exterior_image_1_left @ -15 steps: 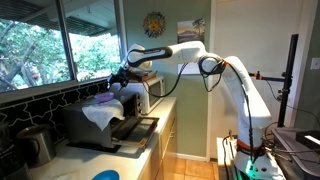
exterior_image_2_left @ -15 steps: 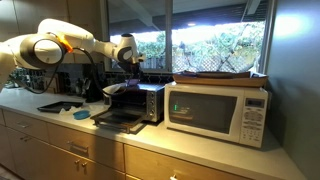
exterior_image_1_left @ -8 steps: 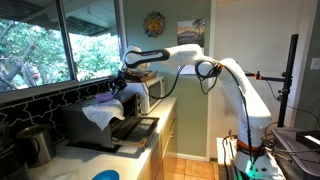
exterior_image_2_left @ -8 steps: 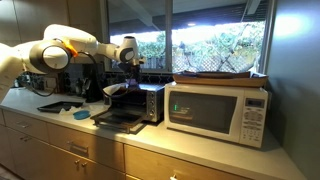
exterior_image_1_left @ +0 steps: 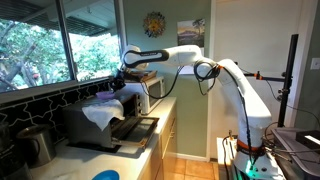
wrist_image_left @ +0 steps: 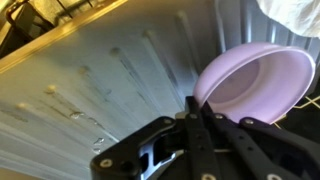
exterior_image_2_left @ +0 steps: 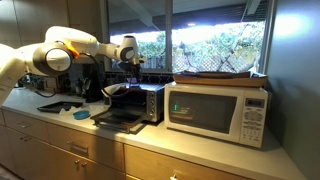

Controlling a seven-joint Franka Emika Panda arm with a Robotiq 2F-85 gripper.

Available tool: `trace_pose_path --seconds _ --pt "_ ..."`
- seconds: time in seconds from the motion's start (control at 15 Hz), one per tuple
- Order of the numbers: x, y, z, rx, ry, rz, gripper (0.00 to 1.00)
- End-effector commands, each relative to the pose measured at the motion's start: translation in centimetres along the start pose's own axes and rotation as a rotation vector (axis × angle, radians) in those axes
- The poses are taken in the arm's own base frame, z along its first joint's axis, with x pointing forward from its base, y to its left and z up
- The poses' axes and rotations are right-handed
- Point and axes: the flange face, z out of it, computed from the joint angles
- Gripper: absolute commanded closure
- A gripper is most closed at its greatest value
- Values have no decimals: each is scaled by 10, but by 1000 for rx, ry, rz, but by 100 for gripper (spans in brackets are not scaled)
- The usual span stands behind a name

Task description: Put the purple bowl in the oven

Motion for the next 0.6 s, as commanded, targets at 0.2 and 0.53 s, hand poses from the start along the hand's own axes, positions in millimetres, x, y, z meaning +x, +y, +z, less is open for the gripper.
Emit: trace_pose_path --seconds 0.2,0.53 --pt "-36 -33 -31 48 91 -63 99" --pt "-78 -55 -34 26 208 71 99"
